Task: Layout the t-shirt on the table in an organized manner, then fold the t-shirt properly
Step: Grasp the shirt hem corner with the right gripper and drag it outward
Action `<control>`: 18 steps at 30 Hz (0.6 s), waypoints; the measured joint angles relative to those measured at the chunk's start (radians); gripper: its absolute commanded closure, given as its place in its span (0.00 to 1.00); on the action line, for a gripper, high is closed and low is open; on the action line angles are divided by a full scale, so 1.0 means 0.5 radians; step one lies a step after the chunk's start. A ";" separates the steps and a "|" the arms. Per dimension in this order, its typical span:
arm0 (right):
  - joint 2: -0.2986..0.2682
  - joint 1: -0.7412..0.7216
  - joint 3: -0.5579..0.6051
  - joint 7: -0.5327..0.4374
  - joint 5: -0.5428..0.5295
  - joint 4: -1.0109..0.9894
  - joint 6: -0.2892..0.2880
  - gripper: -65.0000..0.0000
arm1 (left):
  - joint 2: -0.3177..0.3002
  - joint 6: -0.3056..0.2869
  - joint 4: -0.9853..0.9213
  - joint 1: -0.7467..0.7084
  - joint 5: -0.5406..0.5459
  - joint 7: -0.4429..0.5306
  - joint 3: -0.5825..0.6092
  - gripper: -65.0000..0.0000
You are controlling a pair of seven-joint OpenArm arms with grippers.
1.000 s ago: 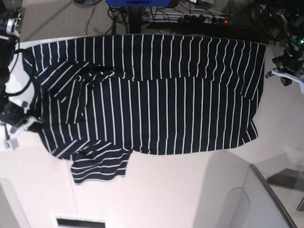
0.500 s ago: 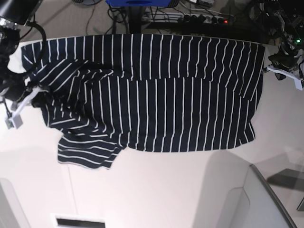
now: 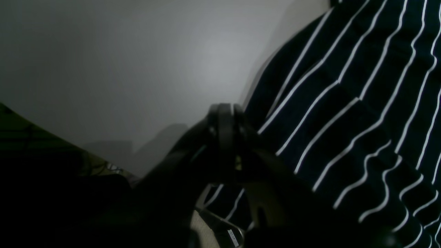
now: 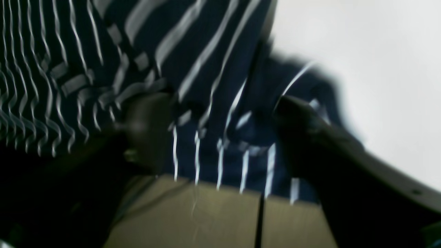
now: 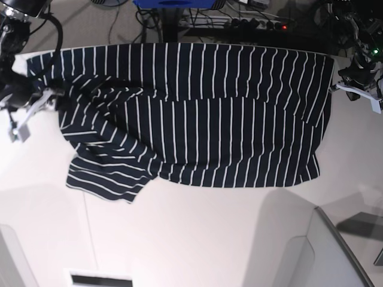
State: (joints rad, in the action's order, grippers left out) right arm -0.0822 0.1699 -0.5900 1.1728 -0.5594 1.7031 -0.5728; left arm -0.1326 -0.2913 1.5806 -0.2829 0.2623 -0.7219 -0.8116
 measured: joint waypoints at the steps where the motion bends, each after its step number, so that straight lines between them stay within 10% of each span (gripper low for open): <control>1: -0.001 -0.034 -0.029 -0.025 -0.008 0.008 -0.002 0.22 | 0.000 0.000 0.000 -0.001 0.000 0.000 -0.001 1.00; 18: -0.144 -0.891 -0.034 -0.327 0.574 -1.437 -0.007 0.33 | 0.003 0.001 0.000 -0.010 -0.001 0.000 -0.011 1.00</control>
State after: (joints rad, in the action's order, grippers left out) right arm -0.1543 -0.2756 -0.6067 1.0092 -0.2726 0.9848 -0.5762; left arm -0.1310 -0.2909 1.5806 -0.2878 0.2619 -0.7219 -0.8173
